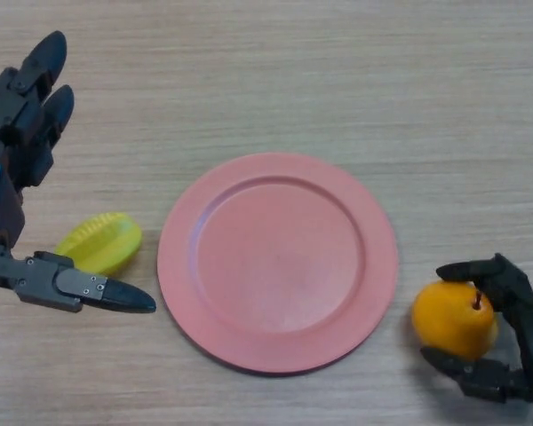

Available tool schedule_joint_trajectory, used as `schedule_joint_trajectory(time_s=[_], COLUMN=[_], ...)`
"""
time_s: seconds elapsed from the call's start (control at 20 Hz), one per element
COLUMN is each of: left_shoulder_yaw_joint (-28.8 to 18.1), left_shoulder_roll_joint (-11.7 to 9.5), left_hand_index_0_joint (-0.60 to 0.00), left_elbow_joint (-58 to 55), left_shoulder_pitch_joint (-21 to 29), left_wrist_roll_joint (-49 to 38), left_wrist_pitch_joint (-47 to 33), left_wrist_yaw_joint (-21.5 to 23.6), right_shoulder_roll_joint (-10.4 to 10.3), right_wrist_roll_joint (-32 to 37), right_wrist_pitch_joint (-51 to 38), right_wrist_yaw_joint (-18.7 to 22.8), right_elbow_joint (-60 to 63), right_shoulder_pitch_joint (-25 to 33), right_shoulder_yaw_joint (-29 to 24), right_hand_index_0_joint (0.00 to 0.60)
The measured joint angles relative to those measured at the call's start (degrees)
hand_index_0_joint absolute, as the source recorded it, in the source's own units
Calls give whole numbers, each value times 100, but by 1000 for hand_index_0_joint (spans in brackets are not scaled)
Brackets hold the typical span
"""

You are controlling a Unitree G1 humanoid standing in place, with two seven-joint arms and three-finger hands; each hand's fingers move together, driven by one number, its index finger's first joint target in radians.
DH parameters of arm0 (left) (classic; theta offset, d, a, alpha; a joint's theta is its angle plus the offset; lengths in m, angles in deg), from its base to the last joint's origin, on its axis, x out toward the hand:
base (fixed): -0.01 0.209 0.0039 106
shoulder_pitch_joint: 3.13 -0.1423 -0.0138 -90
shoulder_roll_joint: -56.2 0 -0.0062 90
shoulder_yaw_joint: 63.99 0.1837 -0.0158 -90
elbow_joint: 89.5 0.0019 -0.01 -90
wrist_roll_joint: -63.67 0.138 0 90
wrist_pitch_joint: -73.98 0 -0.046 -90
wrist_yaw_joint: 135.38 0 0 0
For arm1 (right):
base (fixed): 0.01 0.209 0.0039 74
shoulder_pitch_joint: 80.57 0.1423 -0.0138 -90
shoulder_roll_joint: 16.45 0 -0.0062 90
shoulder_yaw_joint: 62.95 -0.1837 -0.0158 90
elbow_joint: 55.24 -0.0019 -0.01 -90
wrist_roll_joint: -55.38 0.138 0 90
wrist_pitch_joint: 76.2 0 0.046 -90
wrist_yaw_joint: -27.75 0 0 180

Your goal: Pick up the yellow pear and place it on the plate

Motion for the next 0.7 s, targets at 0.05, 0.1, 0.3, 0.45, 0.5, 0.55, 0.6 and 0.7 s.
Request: schedule_joint_trajectory(time_s=[0.05, 0.1, 0.3, 0.45, 0.5, 0.55, 0.6, 0.7], left_shoulder_yaw_joint=[0, -4, -240, -373, -442, -471, -497, -543], left_shoulder_roll_joint=[0, 1, 78, 77, 77, 77, 77, 78], left_hand_index_0_joint=[0, 0, 0, 0, 0, 0, 0, 0], left_elbow_joint=[-8, -12, -149, -304, -317, -319, -359, -392], left_shoulder_pitch_joint=[-3, -12, -71, -86, -102, -111, -162, -188], left_wrist_roll_joint=[-2, -5, -233, -632, -649, -649, -651, -650], left_wrist_pitch_joint=[0, 0, 15, 71, 122, 152, 156, 155], left_wrist_yaw_joint=[0, 0, 3, 2, 2, 2, 2, 2], right_shoulder_roll_joint=[0, -1, -7, -11, -11, -12, -12, -10], right_wrist_roll_joint=[0, 2, 188, 489, 532, 533, 552, 901], right_wrist_pitch_joint=[186, 586, 1528, 2077, 2107, 2098, 2067, 1898], right_wrist_yaw_joint=[-58, -156, -255, -223, -150, -4, 134, 400], right_elbow_joint=[-181, -509, -1311, -1475, -1412, -1277, -1103, -688], right_shoulder_pitch_joint=[37, 150, 829, 1203, 1374, 1538, 1701, 1846], right_shoulder_yaw_joint=[3, 13, 232, 920, 1205, 1409, 1626, 1932], right_hand_index_0_joint=[600, 600, 600, 600, 600, 600, 600, 600])
